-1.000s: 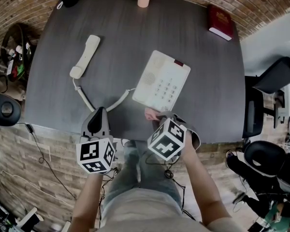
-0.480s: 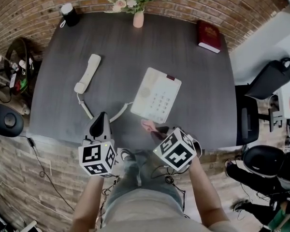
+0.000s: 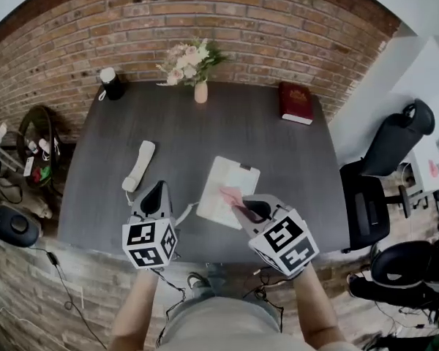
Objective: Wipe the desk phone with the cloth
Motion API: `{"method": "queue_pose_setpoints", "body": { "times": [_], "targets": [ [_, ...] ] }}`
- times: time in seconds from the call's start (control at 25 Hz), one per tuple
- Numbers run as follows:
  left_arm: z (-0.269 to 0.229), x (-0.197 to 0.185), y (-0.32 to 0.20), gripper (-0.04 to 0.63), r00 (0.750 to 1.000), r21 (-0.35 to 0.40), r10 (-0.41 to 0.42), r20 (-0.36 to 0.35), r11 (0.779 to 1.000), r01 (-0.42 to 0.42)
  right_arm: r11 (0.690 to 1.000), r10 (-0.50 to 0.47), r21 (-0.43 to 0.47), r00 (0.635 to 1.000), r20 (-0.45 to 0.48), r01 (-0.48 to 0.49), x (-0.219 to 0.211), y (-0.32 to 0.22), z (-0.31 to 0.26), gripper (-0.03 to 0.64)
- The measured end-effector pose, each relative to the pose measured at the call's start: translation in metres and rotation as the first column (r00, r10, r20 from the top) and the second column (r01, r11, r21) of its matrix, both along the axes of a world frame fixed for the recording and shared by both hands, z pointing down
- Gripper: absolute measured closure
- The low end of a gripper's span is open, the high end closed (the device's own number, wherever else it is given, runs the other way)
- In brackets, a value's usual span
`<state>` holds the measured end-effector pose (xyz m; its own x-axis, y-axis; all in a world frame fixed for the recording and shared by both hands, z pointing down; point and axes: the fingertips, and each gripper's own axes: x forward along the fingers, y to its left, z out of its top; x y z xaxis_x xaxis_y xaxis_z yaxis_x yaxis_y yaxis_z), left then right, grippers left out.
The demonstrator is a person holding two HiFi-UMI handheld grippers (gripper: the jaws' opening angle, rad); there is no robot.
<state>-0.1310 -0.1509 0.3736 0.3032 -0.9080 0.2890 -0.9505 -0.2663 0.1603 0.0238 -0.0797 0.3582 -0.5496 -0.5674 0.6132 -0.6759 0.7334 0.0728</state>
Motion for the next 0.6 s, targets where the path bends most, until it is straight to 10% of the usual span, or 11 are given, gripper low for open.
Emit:
{"method": "queue_pose_setpoints", "body": {
  "times": [0.2, 0.4, 0.6],
  "targets": [
    [-0.057, 0.007, -0.028, 0.591, 1.000, 0.113, 0.016, -0.003, 0.993, -0.016, 0.947, 0.173, 0.252, 0.977, 0.128, -0.200, 0.040, -0.035, -0.057, 0.597],
    [-0.092, 0.023, -0.045, 0.591, 0.999, 0.197, 0.041, 0.002, 0.980, -0.040, 0.768, 0.330, 0.501, 0.917, 0.225, -0.399, 0.091, -0.052, -0.095, 0.597],
    [-0.106, 0.039, -0.051, 0.591, 0.998, 0.251, 0.064, -0.001, 0.966, -0.062, 0.593, 0.458, 0.544, 0.804, 0.379, -0.594, 0.140, -0.052, -0.109, 0.597]
  ]
}}
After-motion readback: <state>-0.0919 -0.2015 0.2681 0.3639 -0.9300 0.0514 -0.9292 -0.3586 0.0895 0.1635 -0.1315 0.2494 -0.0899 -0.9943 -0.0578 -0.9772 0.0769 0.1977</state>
